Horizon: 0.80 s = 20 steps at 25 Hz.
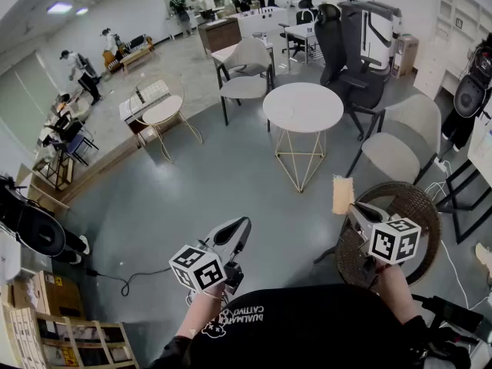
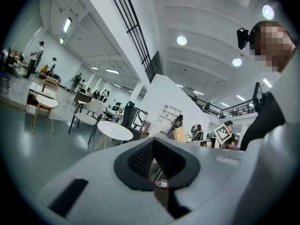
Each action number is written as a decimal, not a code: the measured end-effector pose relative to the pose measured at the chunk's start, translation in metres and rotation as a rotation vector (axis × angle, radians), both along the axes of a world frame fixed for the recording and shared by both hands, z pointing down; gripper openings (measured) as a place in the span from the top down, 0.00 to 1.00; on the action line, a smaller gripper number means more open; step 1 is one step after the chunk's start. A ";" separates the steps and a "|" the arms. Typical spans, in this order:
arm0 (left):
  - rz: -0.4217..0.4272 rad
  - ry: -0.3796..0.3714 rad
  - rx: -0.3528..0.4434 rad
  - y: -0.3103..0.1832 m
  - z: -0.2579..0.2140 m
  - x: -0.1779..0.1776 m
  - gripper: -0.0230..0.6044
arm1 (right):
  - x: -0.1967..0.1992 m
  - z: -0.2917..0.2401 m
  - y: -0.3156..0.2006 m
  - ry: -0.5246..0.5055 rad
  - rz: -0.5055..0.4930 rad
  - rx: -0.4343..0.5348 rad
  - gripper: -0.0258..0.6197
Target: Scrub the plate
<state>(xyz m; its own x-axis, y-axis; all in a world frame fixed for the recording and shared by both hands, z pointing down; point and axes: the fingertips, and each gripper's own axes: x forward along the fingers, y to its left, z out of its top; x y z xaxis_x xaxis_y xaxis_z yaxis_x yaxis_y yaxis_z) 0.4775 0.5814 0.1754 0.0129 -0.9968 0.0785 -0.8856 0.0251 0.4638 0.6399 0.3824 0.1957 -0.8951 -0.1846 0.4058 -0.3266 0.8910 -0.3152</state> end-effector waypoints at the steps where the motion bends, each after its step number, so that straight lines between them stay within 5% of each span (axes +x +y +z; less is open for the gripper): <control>1: -0.001 -0.004 0.002 -0.001 0.000 -0.001 0.96 | -0.002 -0.001 0.000 -0.001 -0.005 0.006 0.91; 20: 0.018 0.005 0.006 0.018 0.003 -0.039 0.96 | -0.038 0.002 0.022 -0.016 0.015 0.003 0.90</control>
<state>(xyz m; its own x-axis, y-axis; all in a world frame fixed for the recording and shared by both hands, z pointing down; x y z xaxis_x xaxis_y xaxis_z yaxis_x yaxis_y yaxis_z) 0.4386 0.5995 0.1788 0.0316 -0.9969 0.0723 -0.8835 0.0060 0.4683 0.6018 0.4046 0.1975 -0.8986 -0.1991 0.3909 -0.3348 0.8871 -0.3177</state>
